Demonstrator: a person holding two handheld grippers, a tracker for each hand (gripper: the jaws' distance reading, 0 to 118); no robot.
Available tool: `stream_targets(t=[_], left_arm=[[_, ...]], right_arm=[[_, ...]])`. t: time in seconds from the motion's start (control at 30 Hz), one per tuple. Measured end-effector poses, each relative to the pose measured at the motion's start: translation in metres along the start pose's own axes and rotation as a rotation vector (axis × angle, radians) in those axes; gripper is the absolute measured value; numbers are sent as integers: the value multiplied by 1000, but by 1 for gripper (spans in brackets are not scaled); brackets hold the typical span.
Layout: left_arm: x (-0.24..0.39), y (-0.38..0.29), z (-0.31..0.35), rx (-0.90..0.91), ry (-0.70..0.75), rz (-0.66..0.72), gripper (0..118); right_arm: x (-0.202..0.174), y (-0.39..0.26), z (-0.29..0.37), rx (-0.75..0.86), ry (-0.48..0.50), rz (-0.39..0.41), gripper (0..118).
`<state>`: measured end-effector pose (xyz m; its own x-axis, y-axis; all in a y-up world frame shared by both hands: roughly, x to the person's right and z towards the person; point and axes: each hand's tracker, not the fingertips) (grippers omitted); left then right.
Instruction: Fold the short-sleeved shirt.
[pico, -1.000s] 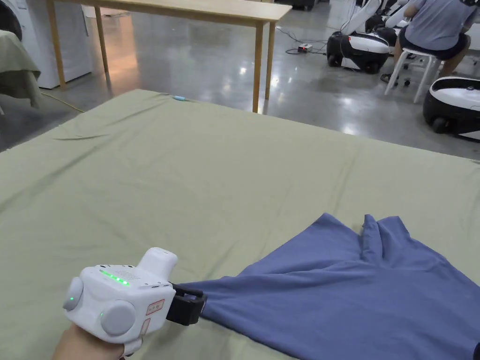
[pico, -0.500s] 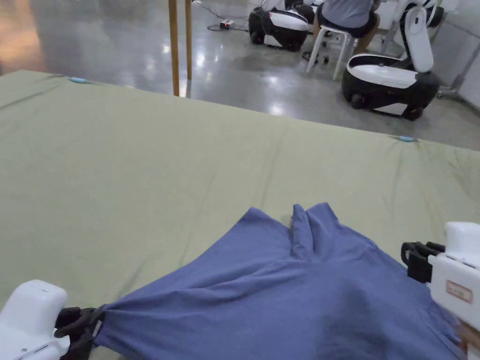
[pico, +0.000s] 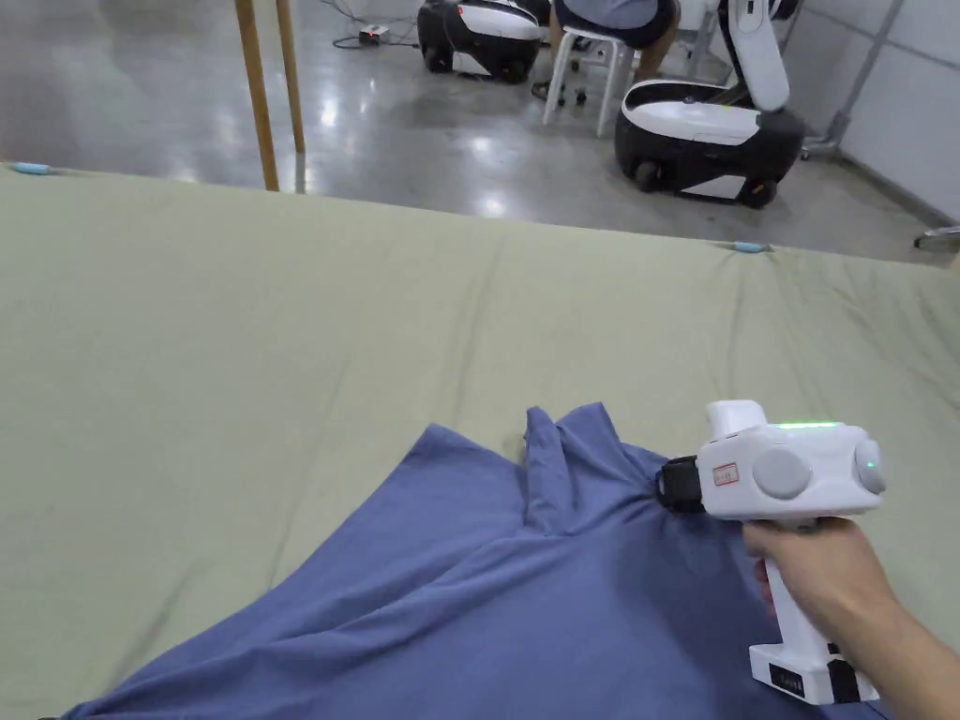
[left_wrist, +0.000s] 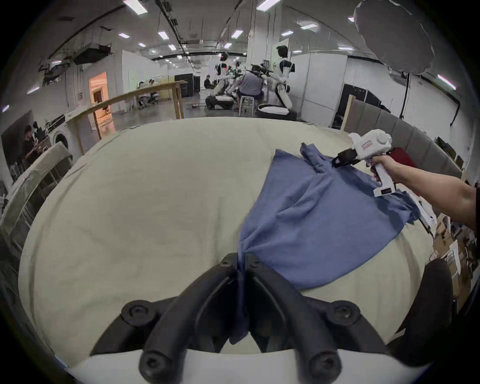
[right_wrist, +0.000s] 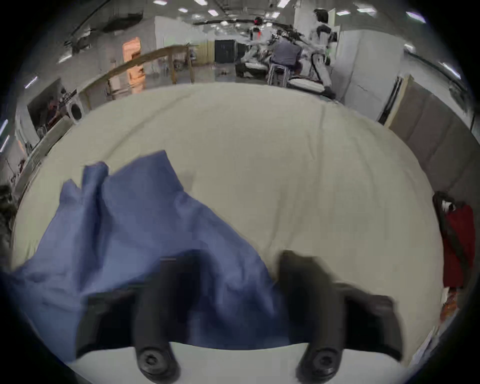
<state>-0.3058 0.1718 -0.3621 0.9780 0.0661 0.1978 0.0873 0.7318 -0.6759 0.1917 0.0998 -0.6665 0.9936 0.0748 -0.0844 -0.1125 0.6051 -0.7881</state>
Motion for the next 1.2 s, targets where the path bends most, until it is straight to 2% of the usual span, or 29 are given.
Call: stream_targets(t=[0.03, 0.1, 0.17, 0.23, 0.33, 0.47, 0.57, 0.67, 0.8, 0.87, 1.0, 1.07, 1.2], left_arm=[[0, 1, -1, -2, 1, 1, 2], [2, 2, -4, 1, 6, 3, 2], [3, 3, -7, 4, 15, 5, 2], [3, 6, -7, 32, 24, 19, 1], [5, 24, 0, 98, 15, 29, 0], [11, 70, 13, 201, 17, 5, 0], [20, 119, 37, 301, 26, 2, 0], [24, 171, 59, 356, 35, -6, 0], [25, 236, 86, 466, 79, -1, 0], [26, 268, 97, 499, 92, 1, 0], [29, 331, 116, 570, 128, -8, 0], [34, 355, 122, 620, 188, -51, 0], [40, 391, 140, 671, 231, -97, 0]], right_arm=[[-3, 0, 4, 7, 10, 42, 6], [-6, -3, 17, -28, 32, 34, 5], [-2, -2, 35, -18, 101, -2, 5], [2, 0, 71, 74, 85, -11, 5], [15, 8, 143, 197, 151, -35, 5], [23, 19, 236, 346, 131, 42, 4], [31, 31, 307, 490, 60, 86, 4], [48, 49, 367, 599, 19, 49, 4], [79, 76, 431, 715, -6, -46, 4], [90, 90, 454, 765, -39, -48, 4], [108, 125, 486, 843, -46, -85, 4], [111, 141, 493, 878, -14, -108, 4], [112, 167, 502, 923, -19, -109, 4]])
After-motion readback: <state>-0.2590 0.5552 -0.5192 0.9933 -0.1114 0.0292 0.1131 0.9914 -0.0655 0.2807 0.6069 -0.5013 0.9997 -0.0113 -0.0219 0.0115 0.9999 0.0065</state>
